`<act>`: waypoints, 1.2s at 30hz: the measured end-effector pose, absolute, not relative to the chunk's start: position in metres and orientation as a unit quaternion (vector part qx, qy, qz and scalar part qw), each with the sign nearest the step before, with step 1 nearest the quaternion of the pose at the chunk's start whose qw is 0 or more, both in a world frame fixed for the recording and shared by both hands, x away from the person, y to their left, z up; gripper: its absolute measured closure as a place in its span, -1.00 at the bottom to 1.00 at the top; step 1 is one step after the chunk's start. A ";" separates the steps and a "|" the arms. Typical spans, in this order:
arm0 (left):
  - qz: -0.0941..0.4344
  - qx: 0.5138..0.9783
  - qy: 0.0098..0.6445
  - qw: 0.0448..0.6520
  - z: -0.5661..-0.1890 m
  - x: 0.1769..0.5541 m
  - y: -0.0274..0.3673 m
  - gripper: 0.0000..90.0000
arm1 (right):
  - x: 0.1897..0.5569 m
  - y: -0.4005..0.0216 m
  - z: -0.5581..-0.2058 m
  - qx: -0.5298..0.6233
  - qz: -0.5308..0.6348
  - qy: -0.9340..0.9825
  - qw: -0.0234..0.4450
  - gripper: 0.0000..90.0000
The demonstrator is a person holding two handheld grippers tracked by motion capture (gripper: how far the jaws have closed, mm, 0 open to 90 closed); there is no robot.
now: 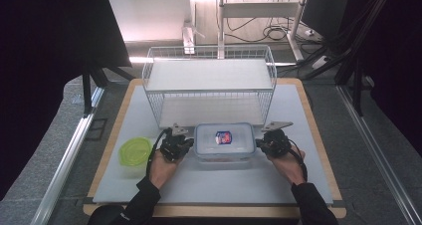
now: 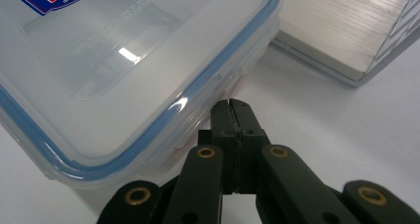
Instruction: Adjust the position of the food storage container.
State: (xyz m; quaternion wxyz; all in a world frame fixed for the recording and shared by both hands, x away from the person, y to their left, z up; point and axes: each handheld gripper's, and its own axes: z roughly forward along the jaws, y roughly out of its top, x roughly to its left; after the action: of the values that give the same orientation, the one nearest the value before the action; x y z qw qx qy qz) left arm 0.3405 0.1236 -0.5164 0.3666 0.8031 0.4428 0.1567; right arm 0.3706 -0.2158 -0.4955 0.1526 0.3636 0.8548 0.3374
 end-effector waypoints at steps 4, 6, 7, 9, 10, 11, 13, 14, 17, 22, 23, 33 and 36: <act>0.159 0.809 0.439 0.359 -0.516 0.334 0.123 1.00 | 0.363 -0.215 -0.495 0.363 0.337 0.855 0.152 1.00; 0.162 0.811 0.436 0.355 -0.515 0.330 0.123 1.00 | 0.359 -0.215 -0.493 0.360 0.335 0.857 0.153 1.00; 0.160 0.811 0.437 0.356 -0.515 0.329 0.124 1.00 | 0.357 -0.215 -0.492 0.359 0.334 0.858 0.154 1.00; 0.159 0.810 0.438 0.355 -0.515 0.325 0.125 1.00 | 0.352 -0.214 -0.492 0.357 0.336 0.858 0.153 1.00; 0.159 0.810 0.438 0.355 -0.515 0.325 0.125 1.00 | 0.352 -0.214 -0.492 0.357 0.336 0.858 0.153 1.00; 0.160 0.810 0.439 0.355 -0.515 0.322 0.126 1.00 | 0.348 -0.213 -0.492 0.353 0.333 0.861 0.153 1.00; 0.161 0.810 0.439 0.353 -0.515 0.318 0.126 1.00 | 0.344 -0.211 -0.492 0.351 0.332 0.862 0.154 1.00; 0.160 0.810 0.441 0.352 -0.515 0.315 0.127 1.00 | 0.342 -0.211 -0.492 0.348 0.330 0.864 0.155 1.00; 0.163 0.812 0.440 0.348 -0.514 0.307 0.129 1.00 | 0.335 -0.208 -0.493 0.344 0.327 0.867 0.152 1.00; 0.168 0.815 0.436 0.343 -0.514 0.295 0.128 1.00 | 0.325 -0.206 -0.494 0.338 0.322 0.870 0.158 1.00; 0.168 0.814 0.437 0.344 -0.514 0.293 0.128 1.00 | 0.323 -0.206 -0.494 0.338 0.323 0.870 0.158 1.00; 0.158 0.814 0.435 0.351 -0.515 0.270 0.129 1.00 | 0.306 -0.208 -0.494 0.343 0.326 0.867 0.154 1.00; 0.151 0.820 0.421 0.357 -0.513 0.268 0.134 1.00 | 0.306 -0.211 -0.493 0.340 0.331 0.870 0.138 1.00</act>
State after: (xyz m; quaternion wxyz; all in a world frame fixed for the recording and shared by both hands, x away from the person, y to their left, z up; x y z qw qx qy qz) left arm 0.2684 0.1342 -0.5128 0.3571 0.8201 0.4206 0.1514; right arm 0.3064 -0.2115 -0.4930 0.1377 0.3398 0.8696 0.3308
